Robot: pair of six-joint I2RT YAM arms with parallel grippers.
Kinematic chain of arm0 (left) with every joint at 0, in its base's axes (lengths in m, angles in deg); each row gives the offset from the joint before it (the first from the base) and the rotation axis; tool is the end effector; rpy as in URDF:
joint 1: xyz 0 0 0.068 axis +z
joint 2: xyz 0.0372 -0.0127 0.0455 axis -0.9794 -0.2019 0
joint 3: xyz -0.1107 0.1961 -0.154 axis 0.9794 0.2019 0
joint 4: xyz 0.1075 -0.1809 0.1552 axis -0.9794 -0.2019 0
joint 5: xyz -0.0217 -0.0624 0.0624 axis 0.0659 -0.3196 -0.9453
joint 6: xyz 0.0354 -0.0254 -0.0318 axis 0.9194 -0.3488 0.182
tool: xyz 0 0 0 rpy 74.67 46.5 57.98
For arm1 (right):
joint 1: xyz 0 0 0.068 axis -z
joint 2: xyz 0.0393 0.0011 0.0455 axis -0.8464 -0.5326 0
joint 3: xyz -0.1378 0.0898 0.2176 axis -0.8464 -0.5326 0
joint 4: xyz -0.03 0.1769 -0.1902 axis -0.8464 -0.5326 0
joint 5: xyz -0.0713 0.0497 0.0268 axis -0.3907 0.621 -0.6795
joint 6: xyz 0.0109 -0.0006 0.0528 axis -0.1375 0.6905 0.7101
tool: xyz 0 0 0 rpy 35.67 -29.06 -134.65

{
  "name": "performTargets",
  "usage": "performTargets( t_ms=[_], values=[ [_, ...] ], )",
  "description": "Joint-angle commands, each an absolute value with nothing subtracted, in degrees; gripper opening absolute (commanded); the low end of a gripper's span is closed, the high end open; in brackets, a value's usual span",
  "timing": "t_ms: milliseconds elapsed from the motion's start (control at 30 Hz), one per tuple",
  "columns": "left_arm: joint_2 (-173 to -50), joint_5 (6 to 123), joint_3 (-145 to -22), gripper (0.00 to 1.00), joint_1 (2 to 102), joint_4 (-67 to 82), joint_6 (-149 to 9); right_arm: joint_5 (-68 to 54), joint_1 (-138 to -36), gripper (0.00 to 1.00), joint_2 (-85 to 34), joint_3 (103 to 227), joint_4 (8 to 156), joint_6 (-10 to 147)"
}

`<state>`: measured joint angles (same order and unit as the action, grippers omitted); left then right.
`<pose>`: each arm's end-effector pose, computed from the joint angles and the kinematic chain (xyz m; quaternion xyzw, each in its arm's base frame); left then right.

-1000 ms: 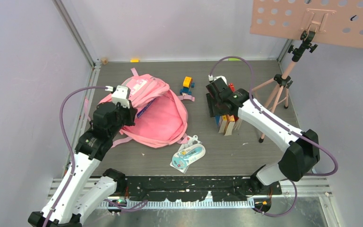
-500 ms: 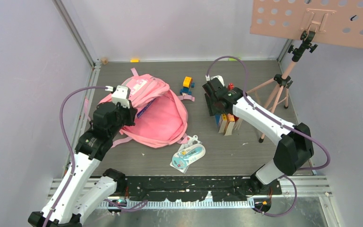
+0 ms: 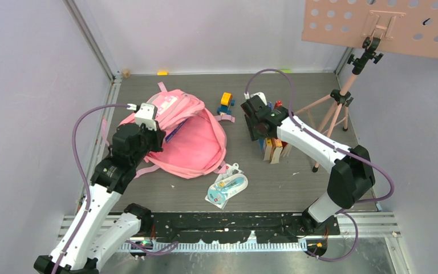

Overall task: Pack the student bag
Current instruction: Pick up the book from the center of the board.

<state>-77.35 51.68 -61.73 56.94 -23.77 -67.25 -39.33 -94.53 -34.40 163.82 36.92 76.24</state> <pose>0.1487 -0.0555 0.3468 0.0682 0.8177 -0.1181 0.5592 0.2684 0.1815 0.2773 -0.1277 0.9382 -0.0805 0.3115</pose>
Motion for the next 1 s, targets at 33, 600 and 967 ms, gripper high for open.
performTargets(
  t_ms=[33, 600, 967],
  values=[
    [-77.0, 50.1, -62.4, 0.00, 57.1, -17.8, -67.1, -39.9, -96.6, 0.52, -35.0, 165.0, 39.3, 76.7],
    [-76.9, 50.2, -62.4, 0.00, 57.1, -17.8, -67.1, -48.0, -99.3, 0.51, -38.7, 164.5, 40.0, 75.8],
    [-76.7, 50.4, -62.4, 0.00, 57.1, -17.7, -67.1, -52.2, -99.5, 0.45, -44.2, 166.4, 42.0, 75.6]
  ],
)
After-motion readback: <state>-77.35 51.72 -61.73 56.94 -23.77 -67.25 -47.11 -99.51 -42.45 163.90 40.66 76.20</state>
